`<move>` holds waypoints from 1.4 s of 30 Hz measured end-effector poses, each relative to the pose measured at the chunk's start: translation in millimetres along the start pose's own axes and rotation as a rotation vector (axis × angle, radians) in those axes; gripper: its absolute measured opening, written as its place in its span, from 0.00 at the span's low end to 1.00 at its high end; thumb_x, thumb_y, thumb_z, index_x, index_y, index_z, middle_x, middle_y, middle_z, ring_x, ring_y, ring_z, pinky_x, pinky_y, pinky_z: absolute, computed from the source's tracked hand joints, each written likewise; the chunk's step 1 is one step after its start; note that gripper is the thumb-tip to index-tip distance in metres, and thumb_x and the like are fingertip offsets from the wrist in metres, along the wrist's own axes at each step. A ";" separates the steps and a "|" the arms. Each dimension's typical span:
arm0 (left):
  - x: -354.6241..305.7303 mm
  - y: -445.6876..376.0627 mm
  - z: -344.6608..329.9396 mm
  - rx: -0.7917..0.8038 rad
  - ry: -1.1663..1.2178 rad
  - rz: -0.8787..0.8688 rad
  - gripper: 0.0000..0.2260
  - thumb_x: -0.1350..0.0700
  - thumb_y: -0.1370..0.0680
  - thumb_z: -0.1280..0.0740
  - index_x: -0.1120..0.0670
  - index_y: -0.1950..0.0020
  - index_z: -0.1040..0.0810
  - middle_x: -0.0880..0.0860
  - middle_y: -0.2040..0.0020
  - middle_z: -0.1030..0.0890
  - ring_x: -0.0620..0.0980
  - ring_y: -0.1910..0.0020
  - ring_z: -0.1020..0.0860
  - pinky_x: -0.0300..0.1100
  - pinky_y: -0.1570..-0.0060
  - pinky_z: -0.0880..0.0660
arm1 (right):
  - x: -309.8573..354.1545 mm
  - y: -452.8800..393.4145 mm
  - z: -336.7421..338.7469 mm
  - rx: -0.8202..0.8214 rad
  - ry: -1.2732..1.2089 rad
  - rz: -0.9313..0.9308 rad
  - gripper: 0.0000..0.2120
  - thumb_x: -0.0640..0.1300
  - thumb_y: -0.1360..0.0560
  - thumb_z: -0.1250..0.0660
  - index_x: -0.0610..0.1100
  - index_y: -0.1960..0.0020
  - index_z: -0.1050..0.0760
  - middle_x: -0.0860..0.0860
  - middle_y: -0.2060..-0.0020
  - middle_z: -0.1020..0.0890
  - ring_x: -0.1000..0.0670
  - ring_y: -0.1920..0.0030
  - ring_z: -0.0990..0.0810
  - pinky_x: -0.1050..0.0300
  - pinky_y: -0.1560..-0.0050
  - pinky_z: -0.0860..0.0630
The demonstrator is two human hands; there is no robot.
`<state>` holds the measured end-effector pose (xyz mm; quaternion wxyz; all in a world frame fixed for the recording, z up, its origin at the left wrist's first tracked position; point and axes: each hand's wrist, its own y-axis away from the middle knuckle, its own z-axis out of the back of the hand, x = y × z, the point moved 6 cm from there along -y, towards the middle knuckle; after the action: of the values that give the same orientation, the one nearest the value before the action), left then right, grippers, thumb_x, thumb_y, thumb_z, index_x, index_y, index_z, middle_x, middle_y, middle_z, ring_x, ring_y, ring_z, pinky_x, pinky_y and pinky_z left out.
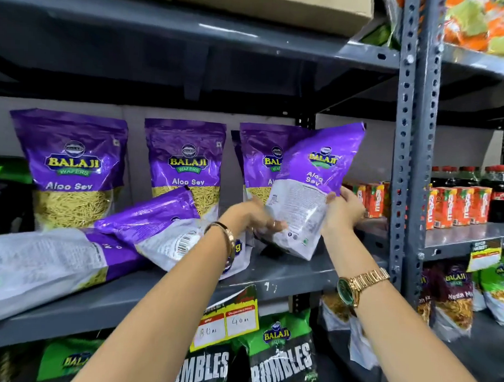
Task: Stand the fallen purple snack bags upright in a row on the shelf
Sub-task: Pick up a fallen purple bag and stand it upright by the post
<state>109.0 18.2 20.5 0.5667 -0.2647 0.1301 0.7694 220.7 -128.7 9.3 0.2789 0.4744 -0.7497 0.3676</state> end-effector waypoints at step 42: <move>26.7 -38.1 -51.6 -0.555 1.192 0.256 0.27 0.40 0.22 0.49 0.58 0.41 0.22 0.57 0.49 0.20 0.56 0.52 0.20 0.36 0.55 0.19 | -40.7 5.3 -12.9 0.827 0.267 -0.085 0.08 0.35 0.30 0.31 0.39 0.65 0.28 0.49 0.82 0.23 0.54 0.84 0.26 0.63 0.82 0.26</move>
<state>152.4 26.2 -33.1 0.2130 -0.7630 0.2484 0.5575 232.8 -96.1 -16.0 0.1747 0.5250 -0.4764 0.6833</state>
